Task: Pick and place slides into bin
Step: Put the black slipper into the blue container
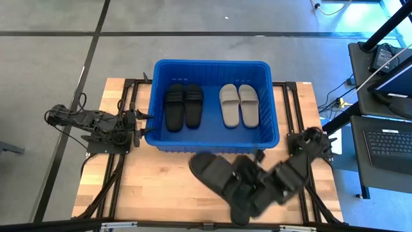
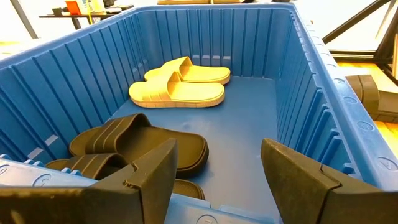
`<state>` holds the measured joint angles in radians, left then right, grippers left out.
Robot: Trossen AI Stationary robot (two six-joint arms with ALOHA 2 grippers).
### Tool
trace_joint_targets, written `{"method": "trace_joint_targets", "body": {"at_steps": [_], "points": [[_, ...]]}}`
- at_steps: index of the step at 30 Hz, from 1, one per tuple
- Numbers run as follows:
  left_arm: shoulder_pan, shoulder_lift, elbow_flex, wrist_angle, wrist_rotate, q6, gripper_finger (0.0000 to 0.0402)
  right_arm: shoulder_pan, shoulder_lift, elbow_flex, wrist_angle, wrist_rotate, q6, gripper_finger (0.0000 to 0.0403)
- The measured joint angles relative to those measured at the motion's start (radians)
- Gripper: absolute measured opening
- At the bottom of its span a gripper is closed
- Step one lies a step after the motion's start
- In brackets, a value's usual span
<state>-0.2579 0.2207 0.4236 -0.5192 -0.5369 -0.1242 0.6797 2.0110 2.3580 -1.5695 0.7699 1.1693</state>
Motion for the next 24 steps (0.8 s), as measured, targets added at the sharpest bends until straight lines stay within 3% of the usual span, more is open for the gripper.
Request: {"method": "trace_joint_targets", "body": {"at_steps": [4, 10, 16, 24], "points": [[0.000, 0.000, 0.000, -0.003, 0.000, 0.000, 0.0227, -0.107, -0.042, -0.021, 0.036, 0.112, -0.119, 0.0013], [0.000, 0.000, 0.000, -0.004, 0.004, 0.000, 0.0227, -0.290, -0.045, -0.017, 0.040, 0.267, -0.142, 0.0013], [0.000, 0.000, 0.000, -0.004, 0.004, 0.000, 0.0227, -0.472, -0.045, -0.021, 0.116, 0.179, -0.295, 0.0013], [0.000, 0.000, 0.000, 0.040, -0.035, 0.004, 0.0227, -0.609, -0.011, -0.025, 0.254, 0.124, -0.564, 0.0013]]}}
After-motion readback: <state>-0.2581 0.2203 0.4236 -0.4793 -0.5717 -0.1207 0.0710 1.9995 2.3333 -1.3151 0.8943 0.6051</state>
